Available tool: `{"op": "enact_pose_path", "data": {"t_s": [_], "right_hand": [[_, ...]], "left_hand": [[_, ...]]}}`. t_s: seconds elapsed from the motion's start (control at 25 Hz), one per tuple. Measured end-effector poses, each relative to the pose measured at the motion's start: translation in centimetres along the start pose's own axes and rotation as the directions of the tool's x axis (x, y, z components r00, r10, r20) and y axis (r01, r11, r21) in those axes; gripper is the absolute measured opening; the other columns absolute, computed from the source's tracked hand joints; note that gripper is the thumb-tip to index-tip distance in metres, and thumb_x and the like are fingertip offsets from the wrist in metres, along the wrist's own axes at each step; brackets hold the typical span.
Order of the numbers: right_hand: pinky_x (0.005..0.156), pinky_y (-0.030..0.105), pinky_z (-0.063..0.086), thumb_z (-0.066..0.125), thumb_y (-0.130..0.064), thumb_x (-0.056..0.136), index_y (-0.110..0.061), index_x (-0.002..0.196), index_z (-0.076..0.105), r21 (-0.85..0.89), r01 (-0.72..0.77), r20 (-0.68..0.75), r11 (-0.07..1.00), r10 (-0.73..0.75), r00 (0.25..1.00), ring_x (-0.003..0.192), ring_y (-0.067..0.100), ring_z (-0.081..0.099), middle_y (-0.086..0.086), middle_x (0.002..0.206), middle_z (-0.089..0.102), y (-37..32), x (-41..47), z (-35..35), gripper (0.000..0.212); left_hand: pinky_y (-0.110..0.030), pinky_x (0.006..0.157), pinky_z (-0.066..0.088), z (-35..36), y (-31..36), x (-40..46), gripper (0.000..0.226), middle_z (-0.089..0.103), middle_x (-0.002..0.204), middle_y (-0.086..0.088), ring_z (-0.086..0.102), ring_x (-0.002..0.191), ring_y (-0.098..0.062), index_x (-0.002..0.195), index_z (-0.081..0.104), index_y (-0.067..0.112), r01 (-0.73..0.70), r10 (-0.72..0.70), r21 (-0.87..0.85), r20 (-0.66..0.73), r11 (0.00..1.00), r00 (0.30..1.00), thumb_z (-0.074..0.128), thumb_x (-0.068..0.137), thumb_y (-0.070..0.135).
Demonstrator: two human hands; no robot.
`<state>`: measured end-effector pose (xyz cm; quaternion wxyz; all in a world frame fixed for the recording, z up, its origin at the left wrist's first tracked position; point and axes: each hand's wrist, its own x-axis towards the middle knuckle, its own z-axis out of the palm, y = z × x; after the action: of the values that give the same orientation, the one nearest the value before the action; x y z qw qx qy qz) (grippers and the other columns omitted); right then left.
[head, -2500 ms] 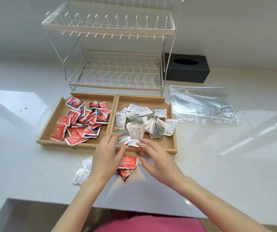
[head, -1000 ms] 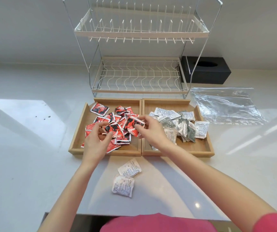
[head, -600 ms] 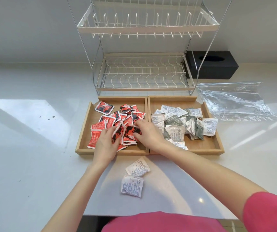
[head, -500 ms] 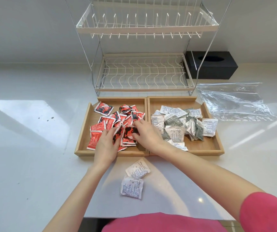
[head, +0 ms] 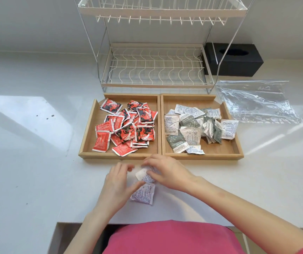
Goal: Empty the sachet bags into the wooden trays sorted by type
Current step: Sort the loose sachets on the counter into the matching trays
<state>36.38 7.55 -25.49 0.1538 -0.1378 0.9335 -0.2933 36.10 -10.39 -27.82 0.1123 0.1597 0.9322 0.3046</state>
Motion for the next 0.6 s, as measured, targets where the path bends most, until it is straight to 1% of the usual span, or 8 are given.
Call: {"op": "enact_pose_path", "data": {"t_s": [0.08,0.12,0.2,0.28,0.32,0.4,0.52,0.6], "right_hand": [[0.101,0.033,0.035,0.050,-0.018,0.086,-0.017,0.130,0.047,-0.093,-0.013,0.049,0.996,0.017,0.999,0.127,0.018,0.042,0.001,0.137,0.048,0.2,-0.5,1.2,0.044],[0.100,0.032,0.032,0.050,-0.019,0.086,-0.018,0.132,0.044,-0.137,-0.015,0.040,0.990,0.021,0.999,0.129,0.017,0.038,0.000,0.139,0.045,0.3,-0.6,1.6,0.047],[0.096,0.033,0.030,0.051,-0.020,0.086,-0.019,0.133,0.042,-0.173,-0.042,-0.012,0.984,0.041,0.999,0.125,0.019,0.036,0.003,0.134,0.045,0.4,-0.7,1.9,0.048],[0.092,0.034,0.030,0.051,-0.023,0.086,-0.018,0.132,0.042,-0.183,-0.098,-0.036,0.978,0.092,0.995,0.118,0.023,0.039,0.006,0.124,0.047,0.4,-0.7,2.0,0.047],[0.091,0.034,0.030,0.050,-0.024,0.087,-0.017,0.131,0.042,-0.188,-0.124,-0.036,0.974,0.119,0.992,0.116,0.024,0.040,0.007,0.122,0.049,0.4,-0.8,2.1,0.046],[0.090,0.034,0.028,0.047,-0.026,0.088,-0.016,0.128,0.044,-0.206,-0.167,-0.043,0.964,0.161,0.986,0.116,0.023,0.041,0.006,0.122,0.053,0.2,-1.1,2.4,0.041],[0.087,0.034,0.029,0.049,-0.027,0.087,-0.016,0.114,0.050,-0.226,-0.206,-0.117,0.952,0.184,0.976,0.113,0.024,0.040,0.007,0.119,0.049,0.0,-1.6,2.6,0.029],[0.086,0.034,0.029,0.051,-0.027,0.086,-0.015,0.107,0.051,-0.223,-0.211,-0.144,0.952,0.182,0.973,0.111,0.025,0.040,0.007,0.117,0.047,-0.2,-1.7,2.7,0.024]], "left_hand": [[-0.030,0.082,0.035,1.3,-0.1,-1.0,0.049,0.053,0.107,0.002,0.047,0.101,-0.019,0.108,0.052,0.016,0.045,-0.049,0.061,0.063,0.997,0.997,0.069,0.070,0.043],[-0.029,0.082,0.033,1.7,-0.1,-1.2,0.048,0.051,0.109,0.003,0.045,0.104,-0.019,0.109,0.051,0.019,0.054,-0.061,0.097,0.077,0.994,0.995,0.067,0.072,0.044],[-0.028,0.080,0.031,2.1,0.1,-1.4,0.039,0.046,0.107,0.005,0.042,0.105,-0.018,0.105,0.049,0.023,0.068,-0.083,0.152,0.096,0.986,0.992,0.062,0.074,0.043],[-0.028,0.077,0.030,1.9,0.3,-1.3,0.024,0.042,0.098,0.007,0.042,0.103,-0.018,0.091,0.045,0.030,0.073,-0.093,0.159,0.122,0.984,0.988,0.059,0.077,0.043],[-0.027,0.075,0.030,1.7,0.4,-1.3,0.022,0.040,0.093,0.009,0.043,0.101,-0.018,0.080,0.037,0.035,0.076,-0.098,0.149,0.142,0.986,0.985,0.058,0.078,0.042],[-0.027,0.070,0.028,1.5,0.5,-1.1,0.032,0.043,0.088,0.010,0.046,0.098,-0.018,0.069,0.027,0.037,0.082,-0.103,0.128,0.169,0.988,0.980,0.057,0.080,0.039],[-0.027,0.065,0.027,1.5,0.7,-1.0,0.017,0.056,0.091,0.007,0.053,0.096,-0.018,0.078,0.037,0.033,0.095,-0.107,0.091,0.130,0.991,0.986,0.053,0.083,0.034],[-0.028,0.062,0.028,1.3,0.8,-1.2,0.013,0.058,0.091,0.008,0.055,0.096,-0.018,0.081,0.039,0.032,0.106,-0.117,0.095,0.125,0.990,0.985,0.051,0.084,0.035]]}}
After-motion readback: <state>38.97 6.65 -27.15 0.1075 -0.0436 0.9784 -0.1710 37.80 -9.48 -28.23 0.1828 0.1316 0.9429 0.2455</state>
